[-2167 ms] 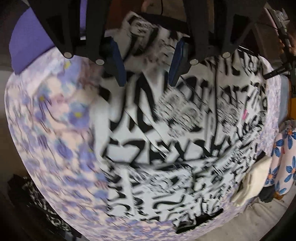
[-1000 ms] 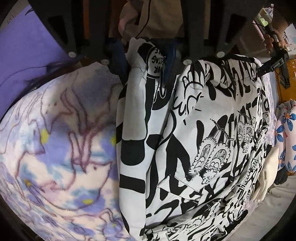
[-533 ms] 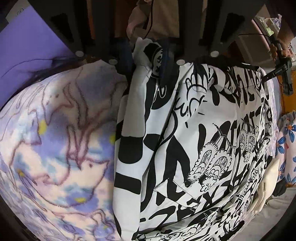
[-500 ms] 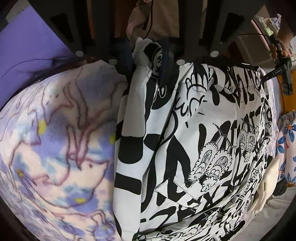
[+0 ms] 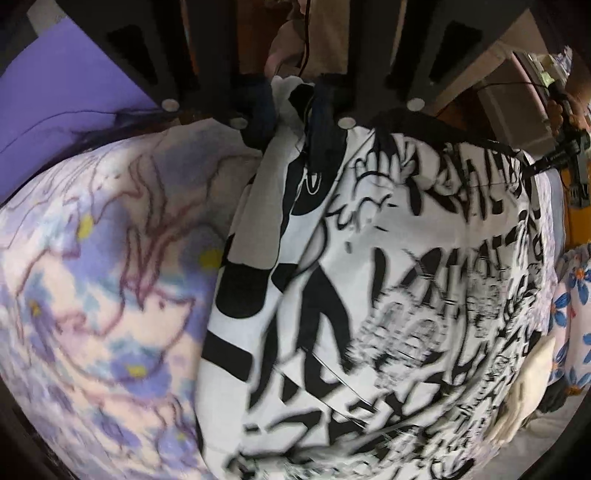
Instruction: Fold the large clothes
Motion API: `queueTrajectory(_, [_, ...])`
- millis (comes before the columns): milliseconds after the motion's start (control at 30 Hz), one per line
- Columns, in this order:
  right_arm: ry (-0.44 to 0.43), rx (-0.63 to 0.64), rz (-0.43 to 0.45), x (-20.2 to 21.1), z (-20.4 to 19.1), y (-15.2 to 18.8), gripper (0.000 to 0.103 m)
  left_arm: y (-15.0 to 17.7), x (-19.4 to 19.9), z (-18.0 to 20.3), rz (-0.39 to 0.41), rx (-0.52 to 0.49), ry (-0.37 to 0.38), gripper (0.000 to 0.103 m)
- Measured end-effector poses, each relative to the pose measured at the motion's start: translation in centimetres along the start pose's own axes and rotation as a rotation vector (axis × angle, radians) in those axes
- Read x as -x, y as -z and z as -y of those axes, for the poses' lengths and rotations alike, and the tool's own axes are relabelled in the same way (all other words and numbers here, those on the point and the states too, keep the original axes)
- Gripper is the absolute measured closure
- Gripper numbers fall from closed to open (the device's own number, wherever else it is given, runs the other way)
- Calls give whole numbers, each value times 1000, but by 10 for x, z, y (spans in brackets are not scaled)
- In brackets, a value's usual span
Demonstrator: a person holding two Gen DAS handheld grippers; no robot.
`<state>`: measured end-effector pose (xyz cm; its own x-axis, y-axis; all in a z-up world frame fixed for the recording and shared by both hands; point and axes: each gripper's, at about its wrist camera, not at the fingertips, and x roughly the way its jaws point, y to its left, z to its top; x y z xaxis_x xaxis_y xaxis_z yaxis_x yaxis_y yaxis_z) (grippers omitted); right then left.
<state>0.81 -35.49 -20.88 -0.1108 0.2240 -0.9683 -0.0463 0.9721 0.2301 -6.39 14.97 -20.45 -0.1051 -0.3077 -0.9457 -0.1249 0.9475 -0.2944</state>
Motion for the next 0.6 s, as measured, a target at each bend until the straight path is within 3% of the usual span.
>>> queueTrajectory(67, [-30,-9,19,15,-1,-4,90,-5,20,4,22,37,39,95])
queueTrajectory(167, [-87,-21,81,45,-6,-13,91,-13,65,12,123,80,119,99])
queueTrajectory(367, [-232,-19,248,105,-23,-53,91,-52,156,28,392,186,267,99])
queueTrajectory(600, [-378,-40,418,158,-29,-125,91,-96,202,34,573,318,352,99])
